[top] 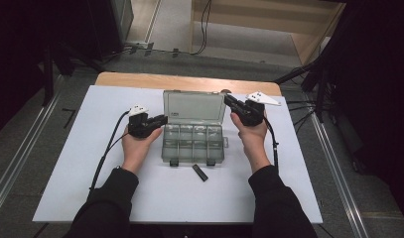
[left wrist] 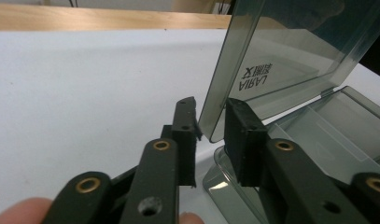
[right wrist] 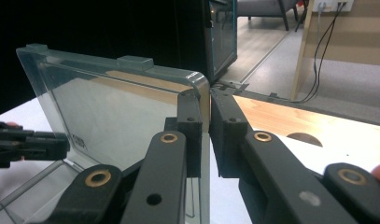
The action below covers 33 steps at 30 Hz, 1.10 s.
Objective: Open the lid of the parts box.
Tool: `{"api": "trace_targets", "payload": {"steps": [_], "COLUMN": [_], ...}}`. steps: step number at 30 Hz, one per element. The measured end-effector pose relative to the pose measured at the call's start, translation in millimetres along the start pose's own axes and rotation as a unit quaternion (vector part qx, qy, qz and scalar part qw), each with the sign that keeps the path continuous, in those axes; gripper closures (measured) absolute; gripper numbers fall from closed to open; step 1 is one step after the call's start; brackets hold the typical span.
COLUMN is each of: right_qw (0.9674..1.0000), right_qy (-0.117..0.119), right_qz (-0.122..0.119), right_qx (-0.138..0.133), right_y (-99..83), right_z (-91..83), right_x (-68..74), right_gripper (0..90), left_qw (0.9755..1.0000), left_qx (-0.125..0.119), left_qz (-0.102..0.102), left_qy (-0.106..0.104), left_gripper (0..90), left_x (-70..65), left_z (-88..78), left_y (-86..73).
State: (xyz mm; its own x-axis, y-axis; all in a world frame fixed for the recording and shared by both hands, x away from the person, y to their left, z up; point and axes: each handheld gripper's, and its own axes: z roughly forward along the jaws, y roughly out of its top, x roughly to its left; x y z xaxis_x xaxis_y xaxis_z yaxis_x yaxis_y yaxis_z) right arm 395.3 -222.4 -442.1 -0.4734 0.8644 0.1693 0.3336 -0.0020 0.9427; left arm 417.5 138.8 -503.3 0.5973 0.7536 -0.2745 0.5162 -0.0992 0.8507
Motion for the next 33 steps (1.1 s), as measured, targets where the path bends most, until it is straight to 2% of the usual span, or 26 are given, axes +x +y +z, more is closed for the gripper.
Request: {"api": "trace_targets", "payload": {"steps": [3, 7, 11, 13, 22, 29, 31, 33], "right_qw": [1.0000, 0.9999, 0.9996, 0.9995, 0.9981, 0.9961, 0.9945, 0.9941], "right_qy": [0.002, 0.006, -0.015, -0.011, -0.013, -0.007, -0.010, -0.012], "right_qz": [0.003, 0.012, -0.003, 0.010, 0.026, 0.049, 0.056, 0.058], "right_qx": [0.002, 0.003, 0.025, 0.027, 0.054, 0.073, 0.088, 0.091], "right_y": [0.0, -0.7, -6.2, -11.8, -30.5, -48.8, -55.7, -57.8], "right_z": [2.2, 4.5, 10.5, 12.7, 19.3, 22.6, 24.4, 24.7], "right_x": [-1.8, -3.9, -1.2, -2.9, -4.7, -6.8, -6.6, -6.2], "right_gripper": [81.3, 81.0, 80.3, 80.2, 79.9, 79.9, 80.1, 80.4], "left_qw": [0.9999, 0.9999, 0.9998, 0.9998, 0.9997, 0.9997, 0.9997, 0.9997], "left_qx": [0.002, 0.006, 0.006, 0.007, 0.006, 0.006, 0.007, 0.008], "left_qz": [-0.010, -0.007, -0.012, -0.013, -0.009, -0.012, -0.014, -0.016], "left_qy": [-0.002, 0.011, 0.013, 0.014, 0.020, 0.021, 0.020, 0.018], "left_gripper": [75.4, 79.6, 80.6, 81.0, 82.3, 82.8, 82.9, 83.0], "left_x": [0.2, -1.7, -1.4, -1.0, -1.7, -1.9, -1.3, -0.8], "left_z": [1.7, 3.1, 3.6, 3.8, 5.1, 6.2, 6.4, 6.6], "left_y": [1.0, 1.3, 1.0, 1.0, 0.5, 0.7, 0.9, 1.0]}}
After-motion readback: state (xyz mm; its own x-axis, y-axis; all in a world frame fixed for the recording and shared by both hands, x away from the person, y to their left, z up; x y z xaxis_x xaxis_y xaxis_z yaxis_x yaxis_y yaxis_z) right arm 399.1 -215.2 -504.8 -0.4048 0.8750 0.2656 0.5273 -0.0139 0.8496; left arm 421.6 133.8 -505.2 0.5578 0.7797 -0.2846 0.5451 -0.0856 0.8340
